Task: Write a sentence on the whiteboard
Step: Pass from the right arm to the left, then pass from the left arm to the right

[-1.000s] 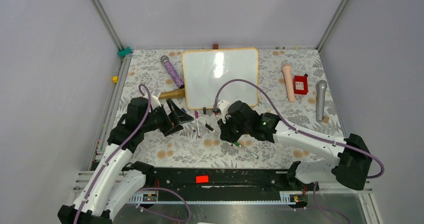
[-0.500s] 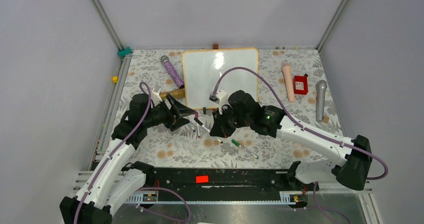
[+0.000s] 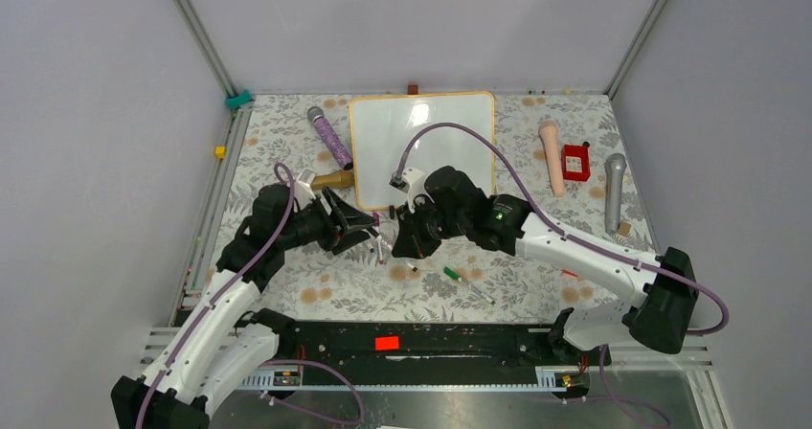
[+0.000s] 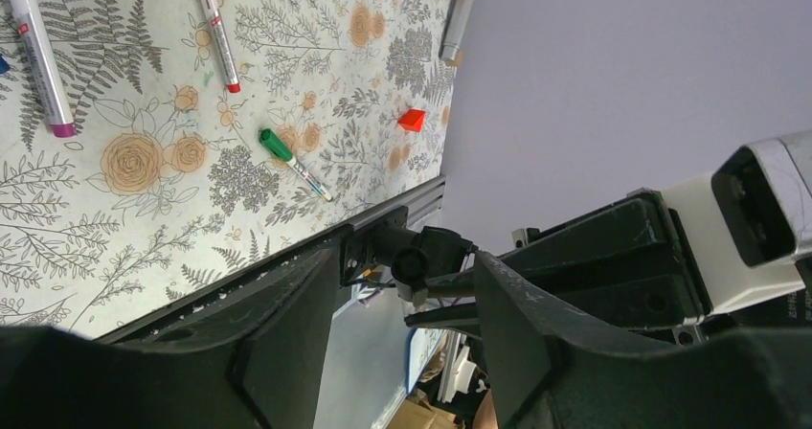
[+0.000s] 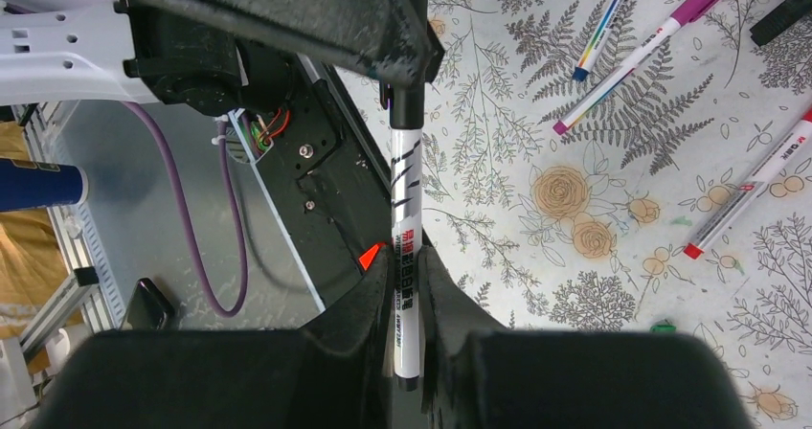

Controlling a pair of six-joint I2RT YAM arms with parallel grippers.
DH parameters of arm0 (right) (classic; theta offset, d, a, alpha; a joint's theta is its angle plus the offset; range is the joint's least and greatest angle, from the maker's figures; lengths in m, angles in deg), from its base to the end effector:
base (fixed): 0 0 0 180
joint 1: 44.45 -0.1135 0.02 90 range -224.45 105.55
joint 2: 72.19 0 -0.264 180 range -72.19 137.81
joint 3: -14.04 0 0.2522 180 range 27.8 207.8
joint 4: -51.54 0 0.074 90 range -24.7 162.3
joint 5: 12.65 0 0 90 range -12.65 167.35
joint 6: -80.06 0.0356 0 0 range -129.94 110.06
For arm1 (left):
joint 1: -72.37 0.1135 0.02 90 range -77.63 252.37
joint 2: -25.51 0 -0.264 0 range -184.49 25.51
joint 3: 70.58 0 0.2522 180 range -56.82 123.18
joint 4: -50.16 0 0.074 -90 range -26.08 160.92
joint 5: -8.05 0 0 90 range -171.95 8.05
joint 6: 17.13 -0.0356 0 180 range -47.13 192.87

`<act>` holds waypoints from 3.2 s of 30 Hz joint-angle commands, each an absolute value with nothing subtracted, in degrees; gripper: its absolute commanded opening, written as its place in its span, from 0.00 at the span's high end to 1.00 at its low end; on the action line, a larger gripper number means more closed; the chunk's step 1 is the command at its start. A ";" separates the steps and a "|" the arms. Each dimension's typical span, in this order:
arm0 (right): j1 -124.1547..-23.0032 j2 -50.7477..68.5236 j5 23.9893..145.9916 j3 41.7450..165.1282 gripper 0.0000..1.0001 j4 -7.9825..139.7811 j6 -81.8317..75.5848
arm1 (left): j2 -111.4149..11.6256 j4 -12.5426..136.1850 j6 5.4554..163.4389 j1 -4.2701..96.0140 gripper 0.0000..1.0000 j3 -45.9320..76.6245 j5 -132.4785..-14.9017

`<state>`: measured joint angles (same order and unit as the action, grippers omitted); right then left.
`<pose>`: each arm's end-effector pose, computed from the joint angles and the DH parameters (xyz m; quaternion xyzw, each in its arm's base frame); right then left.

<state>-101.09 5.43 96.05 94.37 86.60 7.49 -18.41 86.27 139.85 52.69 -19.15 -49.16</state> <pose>0.1589 0.2621 0.3256 -0.3638 0.7881 0.4002 0.2940 0.1546 -0.0758 0.2798 -0.1989 0.8134 -0.5126 0.1897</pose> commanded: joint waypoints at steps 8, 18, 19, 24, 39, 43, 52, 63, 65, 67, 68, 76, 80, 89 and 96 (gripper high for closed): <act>-101.50 7.37 96.49 97.33 1.00 84.16 10.42 | -15.65 83.13 142.21 51.09 0.56 -20.86 -49.84; -101.49 5.34 97.33 95.19 0.92 82.77 12.30 | -16.33 83.15 142.50 50.78 1.00 -19.59 -48.94; -101.50 5.06 97.26 94.90 0.89 82.75 12.53 | -16.40 83.17 142.62 50.75 1.00 -19.45 -48.99; -101.50 3.12 96.01 93.35 0.55 82.23 14.54 | -16.65 82.24 146.62 50.76 1.00 -19.02 -47.63; -101.41 -8.10 86.81 86.69 0.18 76.94 23.96 | -17.89 76.60 153.45 50.78 1.00 -17.63 -45.81; -101.40 -13.24 79.32 83.79 0.02 74.64 29.46 | -17.76 73.12 156.91 50.78 1.00 -17.79 -45.16; -101.25 -27.29 62.74 68.58 0.01 62.52 48.24 | -17.74 61.09 167.35 51.66 1.00 -19.24 -43.75; -101.21 -26.86 66.55 71.76 0.01 62.83 54.05 | -19.71 60.29 168.14 52.51 1.00 -16.18 -44.13; -101.23 -26.40 67.10 71.17 0.01 60.25 55.22 | -20.87 60.00 168.03 52.51 1.00 -14.84 -43.84; -101.22 -24.90 69.12 72.03 0.01 58.92 55.07 | -21.82 59.97 167.73 52.51 1.00 -13.67 -43.48; -101.27 -23.91 70.15 72.84 0.02 58.75 54.84 | -22.12 59.95 167.63 52.55 1.00 -13.25 -43.46; -101.35 -18.48 72.80 75.40 0.12 52.34 56.46 | -22.24 59.91 167.48 52.51 1.00 -13.11 -43.96; -101.41 -16.95 72.80 76.42 0.18 50.89 56.56 | -21.32 60.54 167.28 52.53 1.00 -13.60 -44.62; -101.79 -14.18 72.58 77.46 0.39 49.56 60.33 | -20.03 63.78 163.90 52.56 1.00 -13.01 -46.51; -102.19 -13.11 71.14 77.10 0.53 46.79 63.19 | -18.86 63.84 162.32 52.50 1.00 -12.90 -50.51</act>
<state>-101.49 -13.82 72.38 74.78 51.28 60.74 -20.36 64.61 163.08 52.30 -15.59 -46.55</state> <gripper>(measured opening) 0.494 0.078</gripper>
